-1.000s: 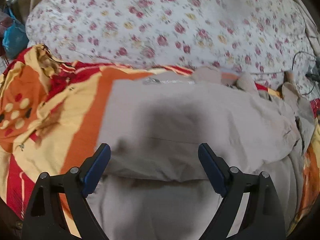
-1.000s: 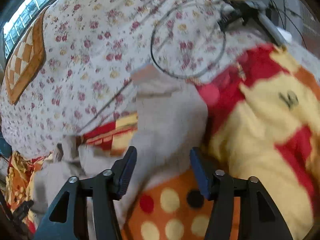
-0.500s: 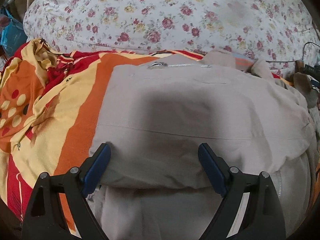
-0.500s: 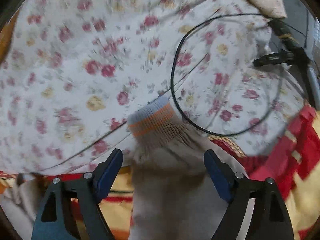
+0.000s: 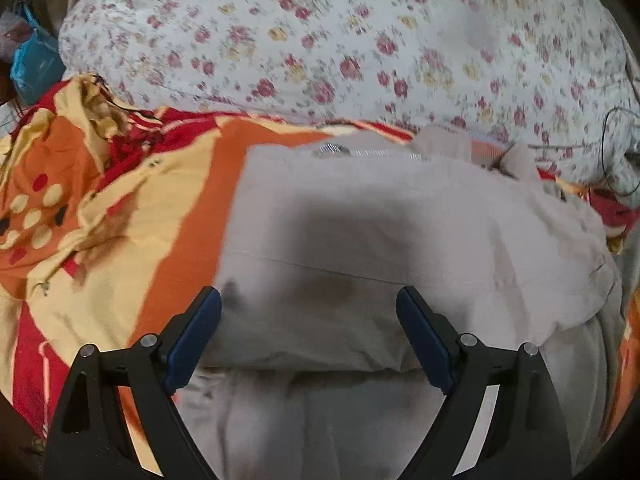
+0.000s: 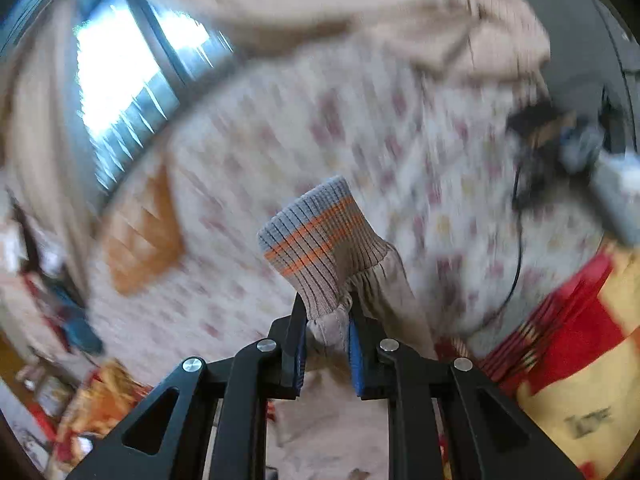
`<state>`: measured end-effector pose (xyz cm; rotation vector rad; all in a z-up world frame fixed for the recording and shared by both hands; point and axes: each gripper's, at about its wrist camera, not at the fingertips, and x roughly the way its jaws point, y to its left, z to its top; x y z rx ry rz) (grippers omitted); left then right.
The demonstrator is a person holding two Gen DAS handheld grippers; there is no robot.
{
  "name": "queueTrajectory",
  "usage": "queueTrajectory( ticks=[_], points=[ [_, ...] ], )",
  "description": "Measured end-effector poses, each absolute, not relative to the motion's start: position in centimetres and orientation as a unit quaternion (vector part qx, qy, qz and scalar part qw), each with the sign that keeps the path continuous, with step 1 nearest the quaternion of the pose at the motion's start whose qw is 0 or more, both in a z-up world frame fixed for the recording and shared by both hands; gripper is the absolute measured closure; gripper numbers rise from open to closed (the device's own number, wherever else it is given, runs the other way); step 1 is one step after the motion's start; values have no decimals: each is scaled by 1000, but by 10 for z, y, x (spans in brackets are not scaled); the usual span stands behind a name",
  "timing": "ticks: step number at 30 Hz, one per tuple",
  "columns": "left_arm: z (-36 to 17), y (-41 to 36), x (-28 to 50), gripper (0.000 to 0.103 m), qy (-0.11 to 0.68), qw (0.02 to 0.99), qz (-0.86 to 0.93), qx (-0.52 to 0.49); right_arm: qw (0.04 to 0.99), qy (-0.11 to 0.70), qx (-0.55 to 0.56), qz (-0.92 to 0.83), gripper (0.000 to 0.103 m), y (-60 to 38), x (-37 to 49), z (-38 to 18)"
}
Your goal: Fold large clothes
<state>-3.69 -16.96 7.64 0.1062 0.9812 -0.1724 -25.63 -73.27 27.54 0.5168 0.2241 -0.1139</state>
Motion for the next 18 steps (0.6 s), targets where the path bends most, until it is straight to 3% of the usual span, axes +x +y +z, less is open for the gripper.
queueTrajectory(
  ticks=[4, 10, 15, 18],
  points=[
    [95, -152, -41, 13, 457, 885, -78, 33, 967, 60, 245, 35, 87, -721, -288, 328],
    [112, -124, -40, 13, 447, 892, -63, 3, 963, 135, 137, 191, 86, -601, -236, 350],
    [120, -96, -38, 13, 441, 896, -48, -29, 923, 231, 98, 291, 86, -474, -159, 298],
    [118, -84, -35, 13, 442, 895, -40, -37, 894, 301, 92, 318, 86, -398, -109, 236]
  ],
)
